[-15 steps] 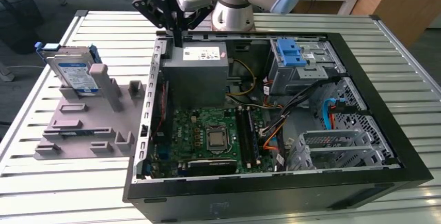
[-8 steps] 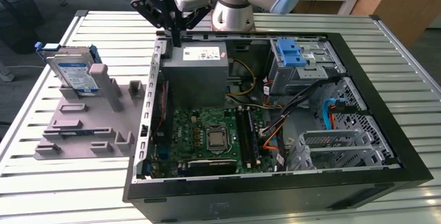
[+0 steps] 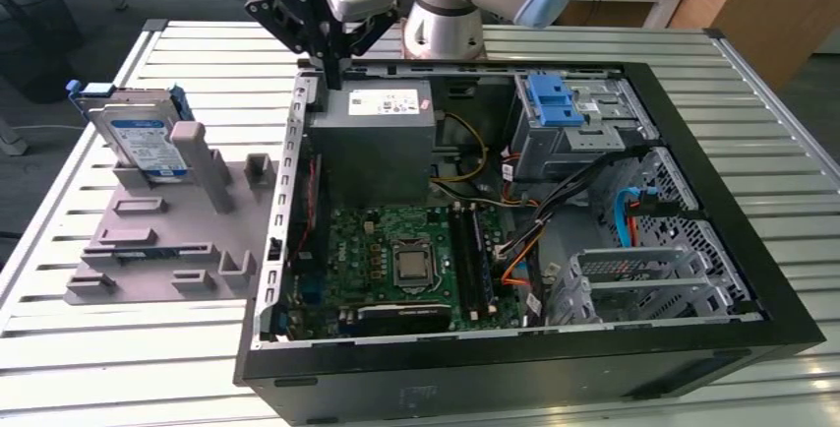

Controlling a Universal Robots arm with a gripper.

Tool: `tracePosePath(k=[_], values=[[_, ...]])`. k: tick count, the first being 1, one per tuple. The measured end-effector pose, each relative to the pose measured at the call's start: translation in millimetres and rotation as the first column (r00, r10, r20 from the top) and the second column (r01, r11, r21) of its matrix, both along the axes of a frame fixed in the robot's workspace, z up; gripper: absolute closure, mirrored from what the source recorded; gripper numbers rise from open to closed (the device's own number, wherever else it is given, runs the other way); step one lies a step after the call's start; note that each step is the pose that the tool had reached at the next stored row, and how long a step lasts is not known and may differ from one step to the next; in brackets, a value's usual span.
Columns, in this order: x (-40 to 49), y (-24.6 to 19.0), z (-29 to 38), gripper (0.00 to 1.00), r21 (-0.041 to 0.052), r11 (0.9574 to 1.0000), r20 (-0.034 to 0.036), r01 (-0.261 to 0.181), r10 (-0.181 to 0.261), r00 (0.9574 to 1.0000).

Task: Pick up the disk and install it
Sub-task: 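Reach for the disk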

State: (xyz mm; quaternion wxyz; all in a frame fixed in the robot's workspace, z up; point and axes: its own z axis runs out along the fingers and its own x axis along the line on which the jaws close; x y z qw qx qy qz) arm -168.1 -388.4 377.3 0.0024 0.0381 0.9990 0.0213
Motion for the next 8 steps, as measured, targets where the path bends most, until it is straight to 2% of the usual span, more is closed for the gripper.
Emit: tracePosePath(k=[8], values=[[-3.2, 1.0, -0.5, 0.89, 0.0, 1.0, 0.0, 0.0, 0.0, 1.0]])
